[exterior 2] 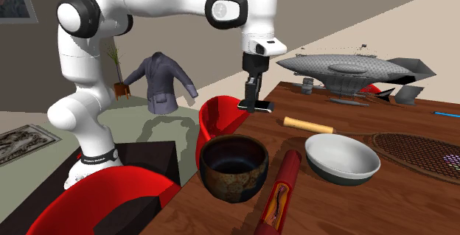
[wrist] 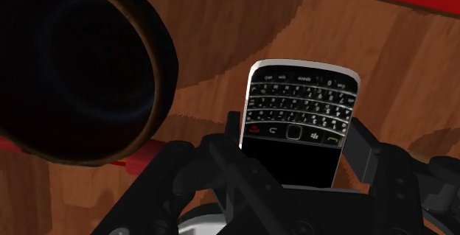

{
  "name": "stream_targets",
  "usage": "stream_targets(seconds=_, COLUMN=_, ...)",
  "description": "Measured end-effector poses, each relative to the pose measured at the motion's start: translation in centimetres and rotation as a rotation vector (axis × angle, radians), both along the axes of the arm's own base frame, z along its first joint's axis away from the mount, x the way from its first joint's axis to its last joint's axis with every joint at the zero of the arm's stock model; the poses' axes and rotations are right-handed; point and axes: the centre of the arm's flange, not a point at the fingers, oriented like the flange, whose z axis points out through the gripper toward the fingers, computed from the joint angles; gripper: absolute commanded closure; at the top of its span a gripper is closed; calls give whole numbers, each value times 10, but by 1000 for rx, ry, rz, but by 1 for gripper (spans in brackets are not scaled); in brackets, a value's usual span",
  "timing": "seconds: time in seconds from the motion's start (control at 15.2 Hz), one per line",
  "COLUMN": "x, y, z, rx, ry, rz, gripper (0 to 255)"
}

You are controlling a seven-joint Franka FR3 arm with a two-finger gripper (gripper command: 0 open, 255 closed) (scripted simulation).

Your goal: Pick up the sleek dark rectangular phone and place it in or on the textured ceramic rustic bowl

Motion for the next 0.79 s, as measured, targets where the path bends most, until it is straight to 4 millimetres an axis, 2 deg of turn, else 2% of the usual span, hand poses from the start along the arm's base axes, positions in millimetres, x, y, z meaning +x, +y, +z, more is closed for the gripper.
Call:
stream_targets(seconds=0.33, x=0, y=1, z=24, rx=0, ry=0, rz=0, gripper=255)
stream_targets(seconds=0.46, x=-8, y=-13, z=30, rx=0, ry=1, rz=0, gripper=255)
stream_targets(seconds=0.79, x=-39, y=-68, z=34, rx=0, ry=0, rz=-1, gripper=255)
